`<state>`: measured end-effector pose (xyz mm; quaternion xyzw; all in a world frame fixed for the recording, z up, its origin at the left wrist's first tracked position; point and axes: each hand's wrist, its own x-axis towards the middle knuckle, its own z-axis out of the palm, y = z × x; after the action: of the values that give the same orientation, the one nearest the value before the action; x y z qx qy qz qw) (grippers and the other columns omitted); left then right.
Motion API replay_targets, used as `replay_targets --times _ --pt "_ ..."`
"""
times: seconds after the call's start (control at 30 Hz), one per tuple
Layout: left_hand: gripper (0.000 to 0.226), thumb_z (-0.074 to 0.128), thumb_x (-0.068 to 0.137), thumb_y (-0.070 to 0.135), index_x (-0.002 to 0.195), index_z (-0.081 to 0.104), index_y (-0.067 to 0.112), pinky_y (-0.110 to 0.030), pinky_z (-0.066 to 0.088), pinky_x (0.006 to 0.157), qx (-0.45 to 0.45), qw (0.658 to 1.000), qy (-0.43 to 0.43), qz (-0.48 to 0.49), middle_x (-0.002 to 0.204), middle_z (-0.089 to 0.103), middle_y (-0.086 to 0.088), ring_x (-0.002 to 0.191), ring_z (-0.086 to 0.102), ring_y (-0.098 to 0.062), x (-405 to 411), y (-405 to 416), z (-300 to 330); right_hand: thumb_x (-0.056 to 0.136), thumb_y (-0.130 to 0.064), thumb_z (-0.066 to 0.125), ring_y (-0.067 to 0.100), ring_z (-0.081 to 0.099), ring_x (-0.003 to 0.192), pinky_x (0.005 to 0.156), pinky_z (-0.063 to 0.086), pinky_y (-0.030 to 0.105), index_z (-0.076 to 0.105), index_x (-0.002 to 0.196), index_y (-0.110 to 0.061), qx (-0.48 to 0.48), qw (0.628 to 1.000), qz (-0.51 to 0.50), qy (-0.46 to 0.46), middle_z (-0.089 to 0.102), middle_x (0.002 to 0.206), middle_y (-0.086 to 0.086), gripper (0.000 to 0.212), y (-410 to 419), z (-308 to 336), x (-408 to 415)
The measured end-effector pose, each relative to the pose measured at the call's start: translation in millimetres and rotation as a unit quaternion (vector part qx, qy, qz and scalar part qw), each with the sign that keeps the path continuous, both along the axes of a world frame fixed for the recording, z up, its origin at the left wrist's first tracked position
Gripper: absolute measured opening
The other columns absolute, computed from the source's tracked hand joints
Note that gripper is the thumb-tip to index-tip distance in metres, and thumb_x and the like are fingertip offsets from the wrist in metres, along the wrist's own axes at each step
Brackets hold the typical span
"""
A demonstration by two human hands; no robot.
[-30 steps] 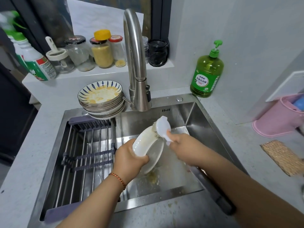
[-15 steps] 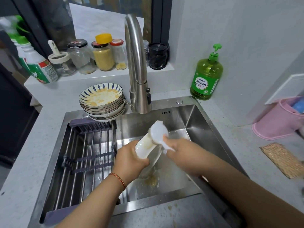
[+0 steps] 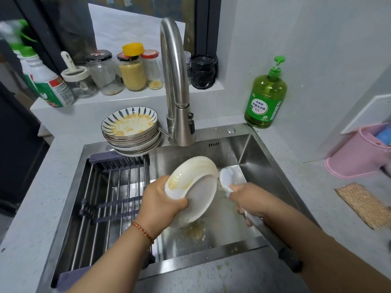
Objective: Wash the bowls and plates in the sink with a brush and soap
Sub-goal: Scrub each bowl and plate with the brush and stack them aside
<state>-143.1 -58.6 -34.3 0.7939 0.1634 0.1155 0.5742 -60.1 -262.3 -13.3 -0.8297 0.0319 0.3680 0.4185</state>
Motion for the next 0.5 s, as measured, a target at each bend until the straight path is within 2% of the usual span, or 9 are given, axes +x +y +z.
replay_targets --times 0.1,0.17,0.23,0.33,0.4,0.5 --pt "0.049 0.082 0.041 0.027 0.086 0.066 0.019 -0.038 0.058 0.068 -0.125 0.991 -0.019 0.051 0.086 0.070 -0.004 0.076 0.066 -0.016 3 1 -1 0.091 -0.024 0.063 0.009 0.042 0.035 0.038 0.038 0.019 0.060 0.104 -0.003 0.086 0.992 -0.087 0.038 0.045 0.055 0.004 0.025 0 -23 -15" --pt "0.047 0.085 0.049 0.011 0.092 0.066 0.014 -0.047 0.058 0.076 -0.211 0.974 -0.031 0.073 0.092 0.071 -0.010 0.084 0.067 -0.027 4 -3 1 0.086 -0.029 0.070 0.010 0.042 0.033 0.038 0.039 0.019 0.059 0.081 -0.003 0.116 0.984 -0.136 0.020 0.050 0.058 0.005 0.028 1 -26 -20" --pt "0.040 0.078 0.064 -0.010 0.095 0.064 0.010 -0.048 0.058 0.077 -0.278 0.956 -0.038 0.090 0.091 0.071 -0.010 0.085 0.067 -0.028 4 -7 1 0.083 -0.035 0.072 0.010 0.045 0.033 0.039 0.041 0.020 0.062 0.086 -0.004 0.124 0.979 -0.161 -0.002 0.064 0.074 0.007 0.033 2 -27 -20" --pt "0.036 0.065 0.074 -0.017 0.097 0.062 0.010 -0.042 0.058 0.067 -0.364 0.925 -0.038 0.105 0.091 0.072 -0.009 0.084 0.069 -0.027 3 -11 -5 0.080 -0.042 0.073 0.013 0.048 0.037 0.042 0.044 0.023 0.065 0.101 -0.006 0.157 0.974 -0.162 0.009 0.072 0.093 0.005 0.042 4 -25 -21" --pt "0.041 0.070 0.071 -0.014 0.104 0.061 0.010 -0.043 0.058 0.068 -0.397 0.911 -0.030 0.105 0.097 0.072 -0.012 0.087 0.070 -0.028 0 -11 -11 0.082 -0.039 0.072 0.013 0.048 0.039 0.043 0.043 0.023 0.066 0.102 -0.006 0.169 0.974 -0.153 0.015 0.072 0.083 0.003 0.039 5 -23 -23" --pt "0.057 0.075 0.058 -0.003 0.112 0.060 0.008 -0.045 0.057 0.067 -0.398 0.914 -0.004 0.081 0.103 0.071 -0.015 0.091 0.070 -0.031 -4 -7 -20 0.083 -0.028 0.073 0.008 0.050 0.036 0.040 0.042 0.022 0.063 0.104 -0.006 0.167 0.976 -0.138 0.013 0.062 0.052 -0.007 0.032 2 -22 -23"
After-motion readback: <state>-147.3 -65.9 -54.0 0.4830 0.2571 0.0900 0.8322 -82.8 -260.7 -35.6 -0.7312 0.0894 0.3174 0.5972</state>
